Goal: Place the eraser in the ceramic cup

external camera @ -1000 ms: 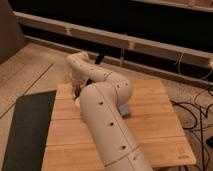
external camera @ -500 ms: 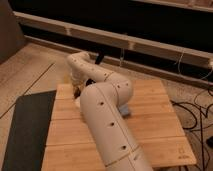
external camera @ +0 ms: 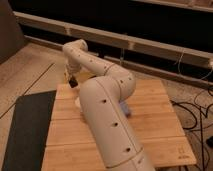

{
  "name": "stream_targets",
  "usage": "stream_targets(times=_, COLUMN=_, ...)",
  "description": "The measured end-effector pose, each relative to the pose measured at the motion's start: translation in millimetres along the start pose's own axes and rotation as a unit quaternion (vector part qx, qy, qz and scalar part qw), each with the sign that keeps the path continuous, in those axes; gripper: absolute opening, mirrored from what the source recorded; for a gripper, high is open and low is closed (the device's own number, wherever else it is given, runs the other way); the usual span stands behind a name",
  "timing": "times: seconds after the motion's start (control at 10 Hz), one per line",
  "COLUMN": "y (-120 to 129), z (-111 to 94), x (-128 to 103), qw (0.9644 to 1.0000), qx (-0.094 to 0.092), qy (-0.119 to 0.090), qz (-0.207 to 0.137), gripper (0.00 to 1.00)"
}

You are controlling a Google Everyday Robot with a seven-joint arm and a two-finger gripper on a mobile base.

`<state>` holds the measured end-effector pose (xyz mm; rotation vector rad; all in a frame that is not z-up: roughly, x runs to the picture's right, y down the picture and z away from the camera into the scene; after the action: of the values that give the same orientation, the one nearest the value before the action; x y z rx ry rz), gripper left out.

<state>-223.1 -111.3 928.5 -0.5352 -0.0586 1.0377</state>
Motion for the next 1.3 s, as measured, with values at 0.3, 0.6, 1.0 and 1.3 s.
stream_targets(times=0.3, y=20.4, z=-44.6, x=-17.0, qw=0.9979, qx=0.006, qy=-0.062, qz=-0.019, gripper=0.0)
stream_targets(times=0.6, y=36.5, z=-92.6, x=-11.4, qw=0.9926, qx=0.025, qy=-0.114, qz=-0.033, gripper=0.0)
stream_targets(times=1.0, y=41.2, z=-126.6, x=20.9, qw=0.9884, qx=0.055, qy=-0.14, qz=-0.022, gripper=0.0)
stream_targets(times=1.3, y=49.8, z=-134.3, x=47.8, qw=0.9889, qx=0.063, qy=-0.134, qz=-0.01, gripper=0.0)
